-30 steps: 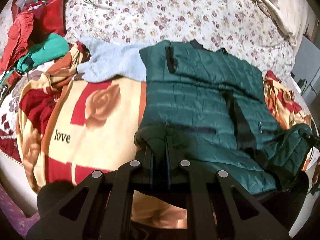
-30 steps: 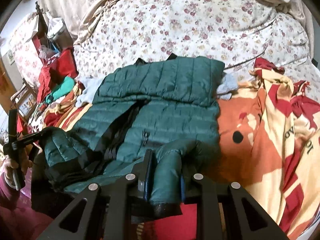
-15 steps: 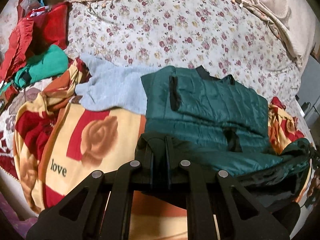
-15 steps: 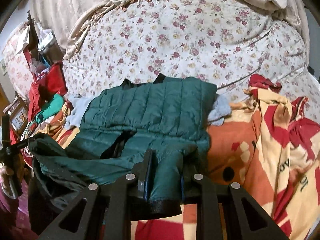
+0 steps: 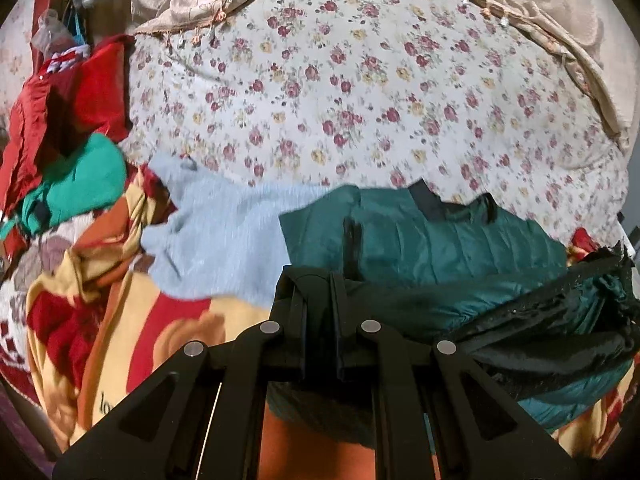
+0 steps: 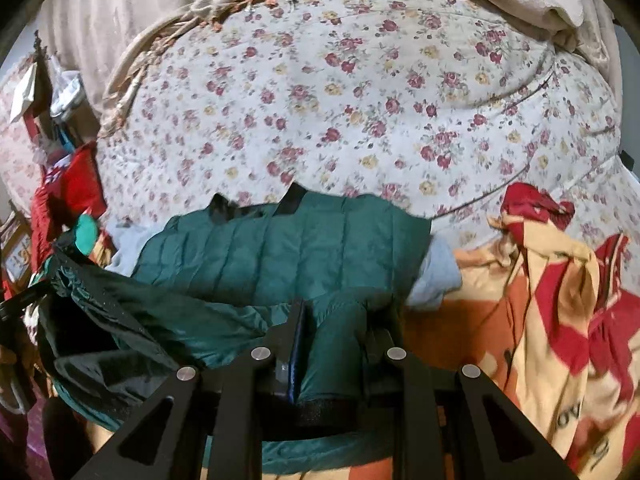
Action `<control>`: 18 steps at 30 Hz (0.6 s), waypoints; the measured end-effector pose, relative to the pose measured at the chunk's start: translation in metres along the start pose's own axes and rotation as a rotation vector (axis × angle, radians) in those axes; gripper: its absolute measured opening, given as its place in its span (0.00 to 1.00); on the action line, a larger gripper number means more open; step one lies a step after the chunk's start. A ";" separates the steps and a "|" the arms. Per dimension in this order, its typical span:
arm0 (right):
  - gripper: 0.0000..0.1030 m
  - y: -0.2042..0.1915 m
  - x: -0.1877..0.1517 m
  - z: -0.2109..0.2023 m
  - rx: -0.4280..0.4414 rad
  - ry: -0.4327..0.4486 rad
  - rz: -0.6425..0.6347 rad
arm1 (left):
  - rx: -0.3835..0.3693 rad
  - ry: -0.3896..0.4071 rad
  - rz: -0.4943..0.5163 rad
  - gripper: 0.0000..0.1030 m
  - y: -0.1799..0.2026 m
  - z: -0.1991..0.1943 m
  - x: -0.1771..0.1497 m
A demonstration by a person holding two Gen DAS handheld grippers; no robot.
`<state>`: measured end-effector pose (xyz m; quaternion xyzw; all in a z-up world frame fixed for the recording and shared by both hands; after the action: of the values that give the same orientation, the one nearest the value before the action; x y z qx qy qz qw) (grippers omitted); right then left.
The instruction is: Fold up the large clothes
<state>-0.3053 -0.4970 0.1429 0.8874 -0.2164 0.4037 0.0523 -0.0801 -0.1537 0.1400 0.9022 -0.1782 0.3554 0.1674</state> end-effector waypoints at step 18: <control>0.20 0.050 0.063 0.120 -0.068 -0.024 0.134 | 0.152 -0.037 -0.052 0.09 0.009 0.131 0.062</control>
<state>-0.2071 -0.5960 0.1047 0.8734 -0.2897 0.3880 0.0525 0.0340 -0.2306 0.0944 0.9231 -0.1302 0.3467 0.1041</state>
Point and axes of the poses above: each gripper's, at about its wrist camera, not at the fingertips, and z roughly the way its jaws point, y to its right, x to its top, the point moved 10 cm from there along z, roughly the way its jaws point, and after that the axes turned 4 degrees about -z, right-handed, at the moved point
